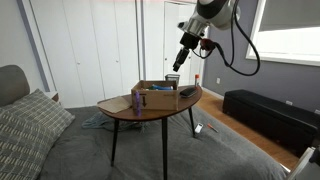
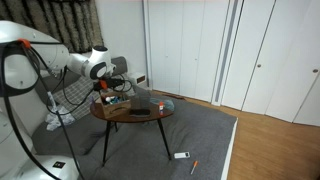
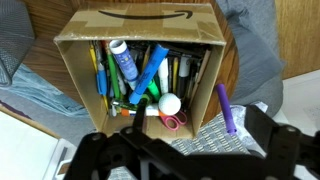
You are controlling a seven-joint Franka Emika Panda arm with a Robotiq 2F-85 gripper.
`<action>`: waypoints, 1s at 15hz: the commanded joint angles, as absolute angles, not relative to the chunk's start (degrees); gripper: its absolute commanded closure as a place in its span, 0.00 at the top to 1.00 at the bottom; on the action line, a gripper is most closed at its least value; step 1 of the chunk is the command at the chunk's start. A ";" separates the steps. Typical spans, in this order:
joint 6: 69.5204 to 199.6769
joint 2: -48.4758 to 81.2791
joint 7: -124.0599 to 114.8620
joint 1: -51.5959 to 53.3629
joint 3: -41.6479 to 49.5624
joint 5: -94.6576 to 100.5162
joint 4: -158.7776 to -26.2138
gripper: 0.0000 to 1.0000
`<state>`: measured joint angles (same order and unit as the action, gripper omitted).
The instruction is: Pick up the round white object from the cardboard box and put it on the table
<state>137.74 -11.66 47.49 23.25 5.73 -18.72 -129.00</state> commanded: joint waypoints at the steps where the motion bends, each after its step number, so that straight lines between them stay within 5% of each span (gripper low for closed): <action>1: 137.46 -8.88 48.95 19.43 2.45 -21.37 -127.01 1.00; 15: 136.99 13.31 50.23 10.80 -9.90 -26.39 -107.98 1.00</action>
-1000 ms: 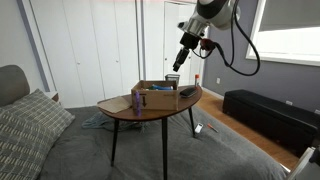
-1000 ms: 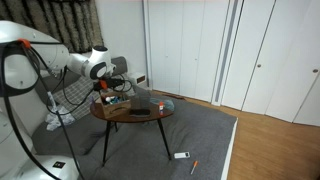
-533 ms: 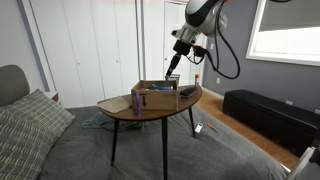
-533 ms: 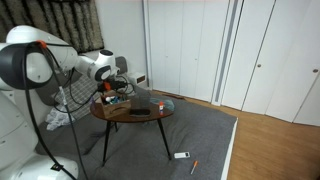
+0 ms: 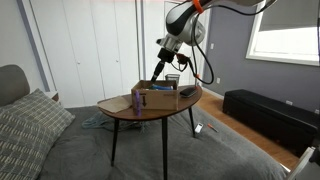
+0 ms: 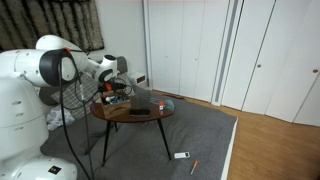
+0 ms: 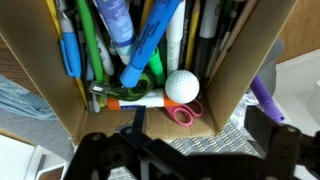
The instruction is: Pick up the round white object from the cardboard box and put it on the table
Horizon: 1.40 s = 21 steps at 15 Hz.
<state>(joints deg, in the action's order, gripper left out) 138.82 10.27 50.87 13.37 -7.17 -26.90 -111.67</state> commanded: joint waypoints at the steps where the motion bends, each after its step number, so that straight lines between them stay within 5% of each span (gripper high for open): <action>1: 136.66 13.99 50.04 10.33 -10.50 -26.34 -107.45 1.00; 4: 136.43 15.71 49.56 9.30 -11.91 -25.82 -106.25 0.85; 5: 136.55 16.23 49.52 9.05 -12.26 -25.77 -105.98 0.90; 8: 136.16 17.40 49.03 8.54 -13.02 -25.21 -105.20 0.83; 12: 135.35 18.62 48.56 8.32 -13.66 -24.67 -104.57 0.65; 21: 132.87 20.06 47.11 8.44 -13.61 -21.24 -103.50 0.63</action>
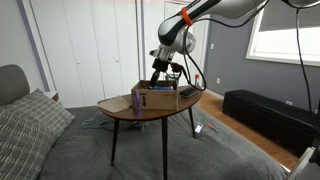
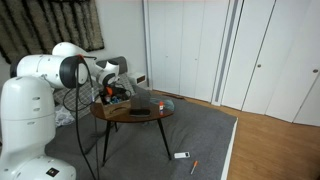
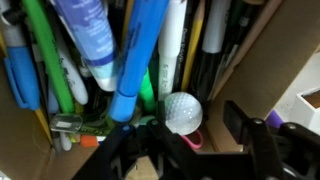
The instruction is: Pick up the round white object from the cardboard box and put it on the table
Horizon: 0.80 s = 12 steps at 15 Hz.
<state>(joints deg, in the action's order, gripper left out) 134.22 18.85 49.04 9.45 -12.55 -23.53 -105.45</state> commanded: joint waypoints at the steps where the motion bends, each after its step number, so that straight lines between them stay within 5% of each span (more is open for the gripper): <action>1: 133.23 20.11 46.99 8.44 -13.57 -20.91 -103.53 0.63; 7: 134.58 20.75 47.41 8.23 -13.98 -20.68 -103.05 0.47; 12: 135.81 21.32 47.53 8.36 -14.30 -20.61 -103.09 0.50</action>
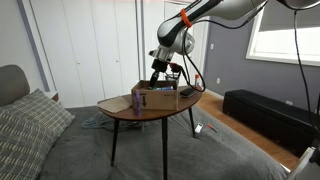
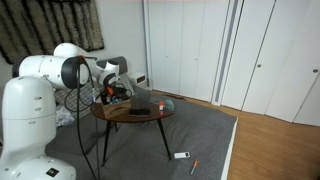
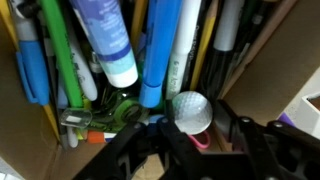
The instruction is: Pick up the round white object from the cardboard box and put it on the table
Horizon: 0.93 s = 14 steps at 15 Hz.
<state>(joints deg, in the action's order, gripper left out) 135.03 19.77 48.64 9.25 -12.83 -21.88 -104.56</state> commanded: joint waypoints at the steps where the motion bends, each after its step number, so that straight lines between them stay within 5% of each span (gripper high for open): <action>1: 135.87 21.50 47.56 8.35 -14.39 -20.61 -103.05 0.51; 7: 137.20 22.17 48.31 8.16 -15.16 -21.10 -103.13 0.58; 8: 137.62 22.19 48.20 8.23 -15.21 -20.84 -103.20 0.54; 10: 138.44 22.23 48.20 8.25 -15.45 -20.72 -103.37 0.30; 14: 136.33 20.58 46.12 8.66 -15.29 -19.13 -103.74 0.22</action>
<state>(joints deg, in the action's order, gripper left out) 137.88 21.36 48.66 9.23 -14.18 -21.36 -104.31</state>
